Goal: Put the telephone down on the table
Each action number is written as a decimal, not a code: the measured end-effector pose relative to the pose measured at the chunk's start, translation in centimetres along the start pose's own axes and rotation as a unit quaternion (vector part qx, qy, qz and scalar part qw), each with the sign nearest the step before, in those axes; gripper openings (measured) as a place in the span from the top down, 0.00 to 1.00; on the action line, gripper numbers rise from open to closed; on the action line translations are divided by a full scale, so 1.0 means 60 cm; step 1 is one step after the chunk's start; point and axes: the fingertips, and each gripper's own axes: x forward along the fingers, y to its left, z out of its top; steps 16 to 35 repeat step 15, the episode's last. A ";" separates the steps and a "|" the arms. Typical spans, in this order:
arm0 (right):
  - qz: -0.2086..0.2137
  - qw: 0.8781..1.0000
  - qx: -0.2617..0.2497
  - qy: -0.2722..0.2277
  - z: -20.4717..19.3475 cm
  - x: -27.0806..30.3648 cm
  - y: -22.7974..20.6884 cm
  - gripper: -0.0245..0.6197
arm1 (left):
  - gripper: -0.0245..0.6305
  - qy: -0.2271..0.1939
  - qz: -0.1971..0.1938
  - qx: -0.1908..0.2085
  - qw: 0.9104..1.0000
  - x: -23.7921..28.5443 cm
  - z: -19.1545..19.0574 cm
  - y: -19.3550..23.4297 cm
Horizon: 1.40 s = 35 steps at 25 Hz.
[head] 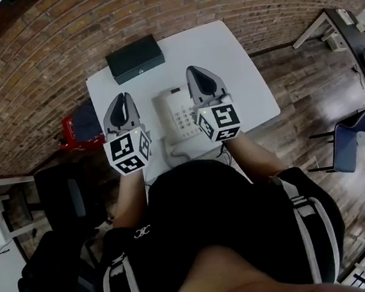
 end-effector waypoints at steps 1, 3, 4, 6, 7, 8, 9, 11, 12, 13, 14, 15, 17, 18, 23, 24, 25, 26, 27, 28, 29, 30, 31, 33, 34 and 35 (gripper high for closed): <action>0.000 1.000 -0.013 -0.001 0.001 -0.001 0.004 0.96 | 0.91 0.001 -0.001 0.000 1.000 -0.001 -0.001 0.000; 0.003 1.000 -0.029 -0.001 0.000 -0.001 0.013 0.96 | 0.91 0.003 0.000 -0.001 1.000 -0.002 -0.003 0.001; 0.004 1.000 -0.029 0.000 -0.001 0.000 0.015 0.96 | 0.91 0.004 0.000 -0.003 1.000 -0.002 -0.003 0.002; 0.005 1.000 -0.021 0.003 -0.004 0.002 0.017 0.96 | 0.91 0.006 -0.002 -0.006 1.000 -0.001 -0.002 0.003; 0.004 1.000 -0.017 0.004 -0.005 0.003 0.017 0.96 | 0.91 0.006 -0.003 -0.006 1.000 -0.001 -0.002 0.004; 0.004 1.000 -0.014 0.005 -0.006 0.004 0.018 0.96 | 0.91 0.007 -0.003 -0.006 1.000 0.000 -0.002 0.005; 0.004 1.000 -0.013 0.005 -0.006 0.005 0.019 0.96 | 0.91 0.008 -0.002 -0.005 1.000 0.000 -0.002 0.007; 0.004 1.000 -0.012 0.006 -0.007 0.006 0.019 0.96 | 0.91 0.009 -0.002 -0.006 1.000 0.000 -0.004 0.009; 0.003 1.000 -0.012 0.007 -0.008 0.006 0.019 0.96 | 0.91 0.010 -0.002 -0.006 1.000 0.000 -0.005 0.009; 0.003 1.000 -0.011 0.009 -0.009 0.006 0.019 0.96 | 0.91 0.011 -0.002 -0.007 1.000 0.000 -0.006 0.008; 0.003 1.000 -0.010 0.010 -0.010 0.005 0.019 0.96 | 0.91 0.013 -0.003 -0.007 1.000 -0.001 -0.008 0.007; 0.003 1.000 -0.010 0.012 -0.011 0.005 0.018 0.96 | 0.91 0.014 -0.003 -0.008 1.000 -0.001 -0.010 0.006; 0.003 1.000 -0.010 0.012 -0.011 0.005 0.018 0.96 | 0.91 0.014 -0.003 -0.008 1.000 -0.001 -0.010 0.006; 0.003 1.000 -0.010 0.012 -0.011 0.005 0.018 0.96 | 0.91 0.014 -0.003 -0.008 1.000 -0.001 -0.010 0.006; 0.003 1.000 -0.010 0.012 -0.011 0.005 0.018 0.96 | 0.91 0.014 -0.003 -0.008 1.000 -0.001 -0.010 0.006; 0.003 1.000 -0.010 0.012 -0.011 0.005 0.018 0.96 | 0.91 0.014 -0.003 -0.008 1.000 -0.001 -0.010 0.006; 0.003 1.000 -0.010 0.012 -0.011 0.005 0.018 0.96 | 0.91 0.014 -0.003 -0.008 1.000 -0.001 -0.010 0.006; 0.003 1.000 -0.010 0.012 -0.011 0.005 0.018 0.96 | 0.91 0.014 -0.003 -0.008 1.000 -0.001 -0.010 0.006; 0.003 1.000 -0.010 0.012 -0.011 0.005 0.018 0.96 | 0.91 0.014 -0.003 -0.008 1.000 -0.001 -0.010 0.006; 0.003 1.000 -0.010 0.012 -0.011 0.005 0.018 0.96 | 0.91 0.014 -0.003 -0.008 1.000 -0.001 -0.010 0.006; 0.003 1.000 -0.010 0.012 -0.011 0.005 0.018 0.96 | 0.91 0.014 -0.003 -0.008 1.000 -0.001 -0.010 0.006; 0.003 1.000 -0.010 0.012 -0.011 0.005 0.018 0.96 | 0.91 0.014 -0.003 -0.008 1.000 -0.001 -0.010 0.006; 0.003 1.000 -0.010 0.012 -0.011 0.005 0.018 0.96 | 0.91 0.014 -0.003 -0.008 1.000 -0.001 -0.010 0.006; 0.003 1.000 -0.010 0.012 -0.011 0.005 0.018 0.96 | 0.91 0.014 -0.003 -0.008 1.000 -0.001 -0.010 0.006; 0.003 1.000 -0.010 0.012 -0.011 0.005 0.018 0.96 | 0.91 0.014 -0.003 -0.008 1.000 -0.001 -0.010 0.006; 0.003 1.000 -0.010 0.012 -0.011 0.005 0.018 0.96 | 0.91 0.014 -0.003 -0.008 1.000 -0.001 -0.010 0.006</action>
